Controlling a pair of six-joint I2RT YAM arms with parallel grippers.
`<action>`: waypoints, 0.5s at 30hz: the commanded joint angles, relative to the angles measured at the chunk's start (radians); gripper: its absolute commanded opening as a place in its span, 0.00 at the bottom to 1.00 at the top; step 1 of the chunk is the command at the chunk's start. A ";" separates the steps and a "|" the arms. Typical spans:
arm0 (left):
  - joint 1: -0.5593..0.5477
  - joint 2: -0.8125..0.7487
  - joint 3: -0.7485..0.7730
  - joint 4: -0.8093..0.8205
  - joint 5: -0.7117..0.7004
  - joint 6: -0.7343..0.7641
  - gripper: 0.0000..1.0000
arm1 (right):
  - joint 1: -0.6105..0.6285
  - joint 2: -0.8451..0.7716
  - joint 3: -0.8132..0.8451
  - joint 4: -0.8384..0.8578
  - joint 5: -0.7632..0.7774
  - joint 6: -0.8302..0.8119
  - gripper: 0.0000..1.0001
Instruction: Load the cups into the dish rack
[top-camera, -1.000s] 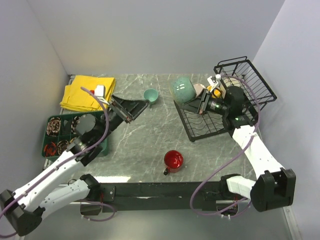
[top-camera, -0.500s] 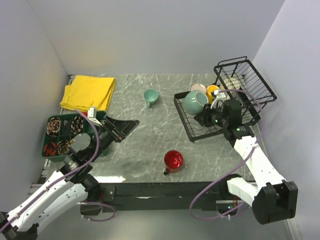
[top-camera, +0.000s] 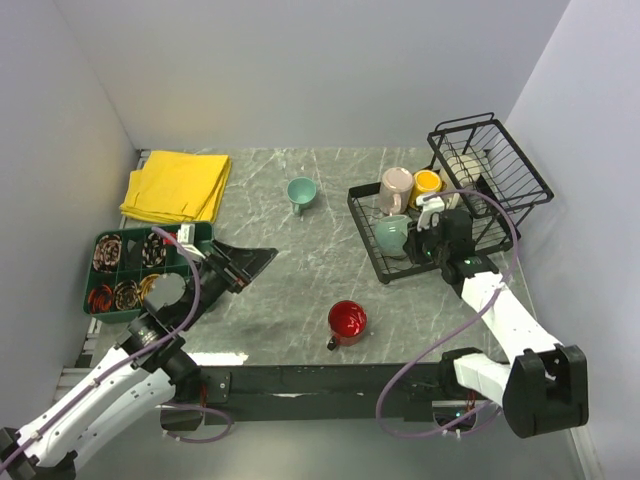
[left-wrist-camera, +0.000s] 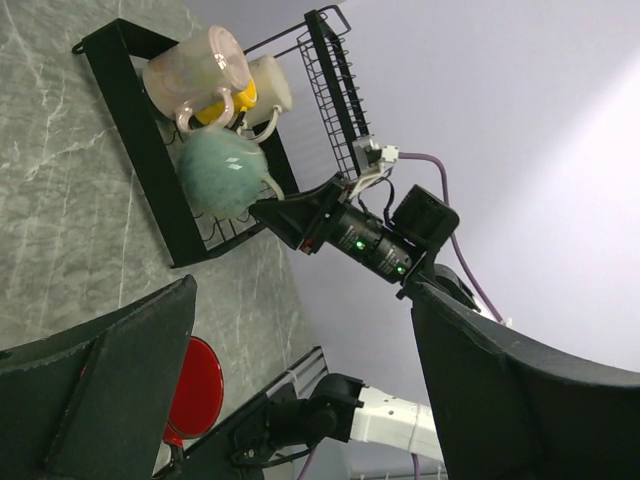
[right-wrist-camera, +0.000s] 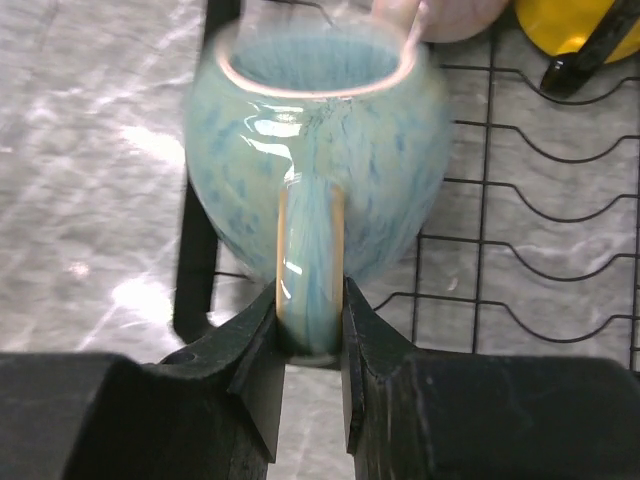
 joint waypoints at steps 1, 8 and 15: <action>0.001 -0.025 -0.010 0.000 -0.019 -0.013 0.94 | -0.015 0.022 0.017 0.175 0.070 -0.069 0.00; 0.001 -0.051 -0.016 -0.019 -0.033 -0.016 0.94 | -0.032 0.080 0.023 0.184 0.087 -0.096 0.00; 0.002 -0.067 -0.022 -0.023 -0.041 -0.016 0.95 | -0.035 0.102 0.017 0.115 0.055 -0.223 0.00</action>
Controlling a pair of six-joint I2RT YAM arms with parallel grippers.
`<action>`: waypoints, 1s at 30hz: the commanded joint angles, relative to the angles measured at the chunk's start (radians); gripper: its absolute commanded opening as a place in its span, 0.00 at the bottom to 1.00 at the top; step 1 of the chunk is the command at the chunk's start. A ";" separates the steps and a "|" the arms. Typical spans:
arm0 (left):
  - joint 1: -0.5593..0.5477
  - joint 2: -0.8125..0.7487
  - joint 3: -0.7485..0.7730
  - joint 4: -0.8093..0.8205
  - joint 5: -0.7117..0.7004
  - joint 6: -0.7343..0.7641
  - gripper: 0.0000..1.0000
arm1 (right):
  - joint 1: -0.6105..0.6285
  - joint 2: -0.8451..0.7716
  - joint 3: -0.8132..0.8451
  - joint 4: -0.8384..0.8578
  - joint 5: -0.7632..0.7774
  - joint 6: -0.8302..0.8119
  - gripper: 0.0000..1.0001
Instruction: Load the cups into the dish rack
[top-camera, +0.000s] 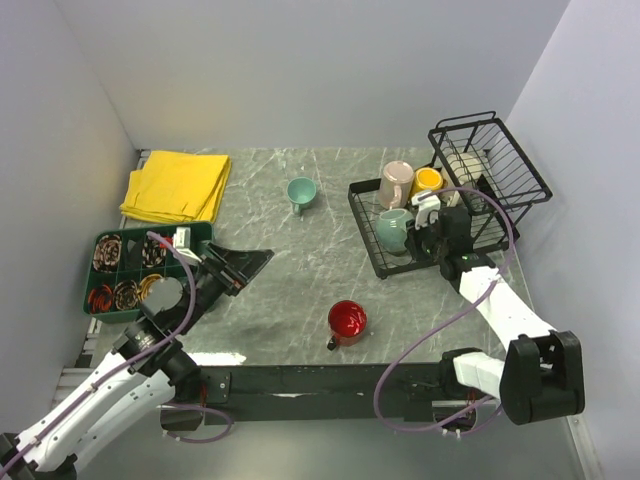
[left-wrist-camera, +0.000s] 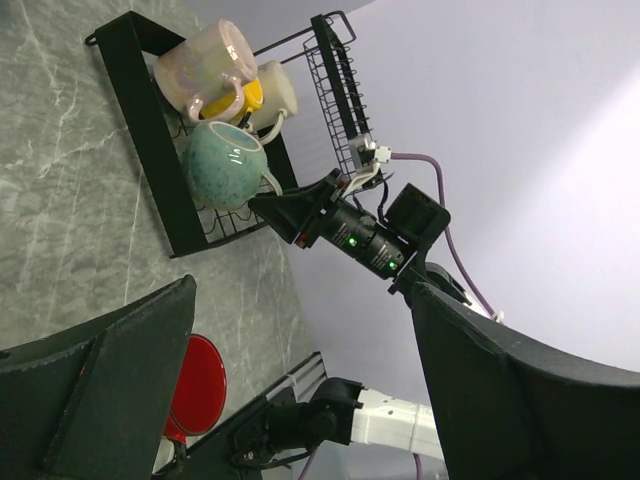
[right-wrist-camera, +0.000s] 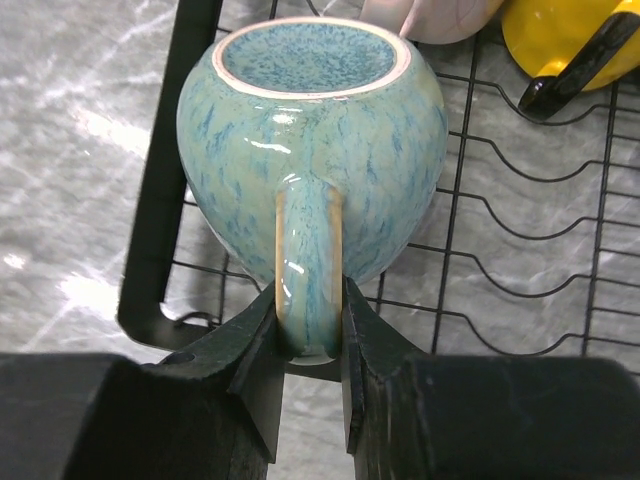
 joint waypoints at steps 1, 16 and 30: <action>0.001 -0.016 -0.007 0.012 -0.013 -0.002 0.95 | -0.018 0.026 0.018 0.026 0.045 -0.147 0.00; 0.002 -0.038 -0.012 -0.019 -0.017 -0.001 0.95 | -0.077 0.143 0.058 -0.092 0.072 -0.250 0.43; 0.001 -0.049 -0.017 -0.031 -0.022 0.008 0.95 | -0.078 -0.006 0.233 -0.277 -0.033 -0.257 0.79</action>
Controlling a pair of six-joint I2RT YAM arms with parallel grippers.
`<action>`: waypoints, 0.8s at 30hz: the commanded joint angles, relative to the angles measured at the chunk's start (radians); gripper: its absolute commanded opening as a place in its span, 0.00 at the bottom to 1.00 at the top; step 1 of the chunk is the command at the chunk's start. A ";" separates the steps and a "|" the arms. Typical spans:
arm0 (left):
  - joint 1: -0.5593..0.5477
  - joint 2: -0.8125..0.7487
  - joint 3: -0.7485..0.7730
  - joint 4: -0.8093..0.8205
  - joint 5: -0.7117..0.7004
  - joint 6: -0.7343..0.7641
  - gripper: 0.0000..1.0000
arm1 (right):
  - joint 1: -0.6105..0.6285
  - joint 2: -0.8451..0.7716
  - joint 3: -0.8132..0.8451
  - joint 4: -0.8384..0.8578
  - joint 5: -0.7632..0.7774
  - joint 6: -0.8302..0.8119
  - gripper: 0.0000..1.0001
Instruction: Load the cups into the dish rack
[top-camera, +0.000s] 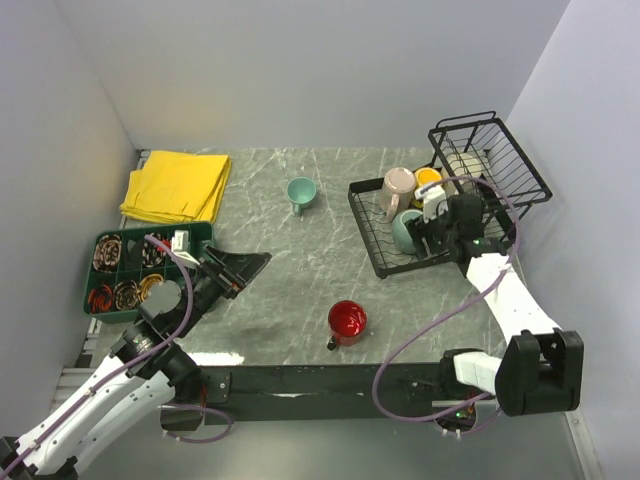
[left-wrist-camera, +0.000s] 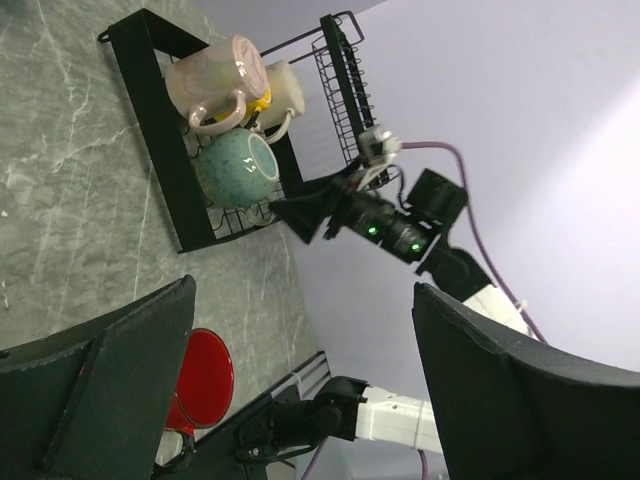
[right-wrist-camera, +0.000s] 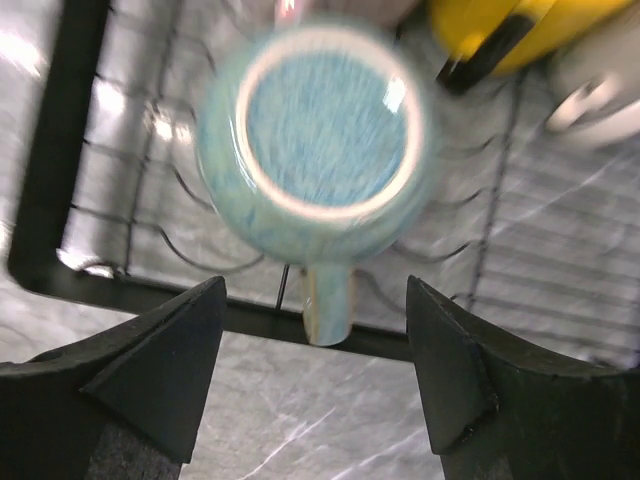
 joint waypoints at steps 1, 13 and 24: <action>0.002 -0.010 -0.004 0.005 -0.012 0.013 0.95 | 0.002 -0.052 0.118 -0.088 -0.086 -0.034 0.79; 0.001 -0.019 0.030 -0.106 -0.016 0.059 0.95 | 0.236 0.204 0.297 -0.137 -0.067 0.114 0.35; 0.002 -0.107 -0.033 -0.126 -0.038 0.028 0.95 | 0.238 0.333 0.267 -0.114 0.192 0.148 0.27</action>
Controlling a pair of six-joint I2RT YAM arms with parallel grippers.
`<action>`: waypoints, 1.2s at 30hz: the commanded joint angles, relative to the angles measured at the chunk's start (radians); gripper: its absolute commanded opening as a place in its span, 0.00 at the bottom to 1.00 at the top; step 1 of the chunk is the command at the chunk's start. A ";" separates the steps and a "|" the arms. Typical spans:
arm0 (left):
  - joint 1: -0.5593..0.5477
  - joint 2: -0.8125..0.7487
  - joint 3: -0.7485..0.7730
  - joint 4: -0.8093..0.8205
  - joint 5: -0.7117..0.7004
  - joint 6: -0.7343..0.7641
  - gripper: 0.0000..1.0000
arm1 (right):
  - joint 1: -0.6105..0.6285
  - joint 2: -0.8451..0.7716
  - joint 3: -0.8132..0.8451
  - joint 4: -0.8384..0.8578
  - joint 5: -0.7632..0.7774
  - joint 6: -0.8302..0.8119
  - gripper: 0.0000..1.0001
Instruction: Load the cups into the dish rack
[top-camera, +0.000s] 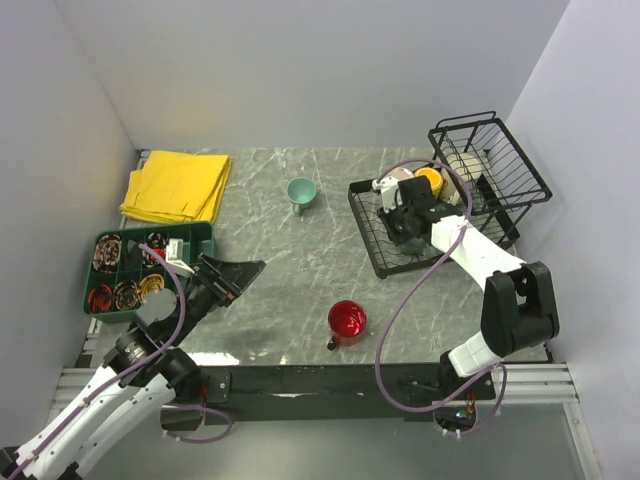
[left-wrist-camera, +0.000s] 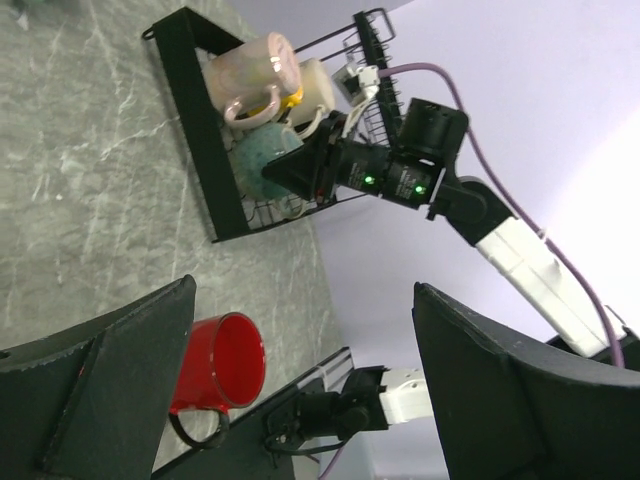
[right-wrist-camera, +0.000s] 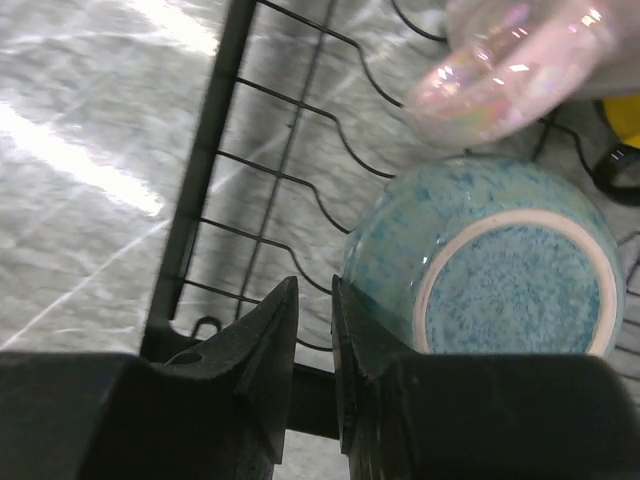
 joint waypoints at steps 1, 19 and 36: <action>0.001 -0.007 -0.021 0.000 -0.013 0.003 0.95 | 0.001 -0.001 -0.020 0.030 0.150 0.020 0.27; 0.001 -0.024 -0.010 -0.040 -0.013 0.023 0.95 | -0.189 0.029 -0.039 0.060 0.174 -0.004 0.27; 0.002 0.148 0.009 0.032 0.105 0.048 0.99 | -0.276 0.033 -0.032 0.111 0.259 -0.026 0.28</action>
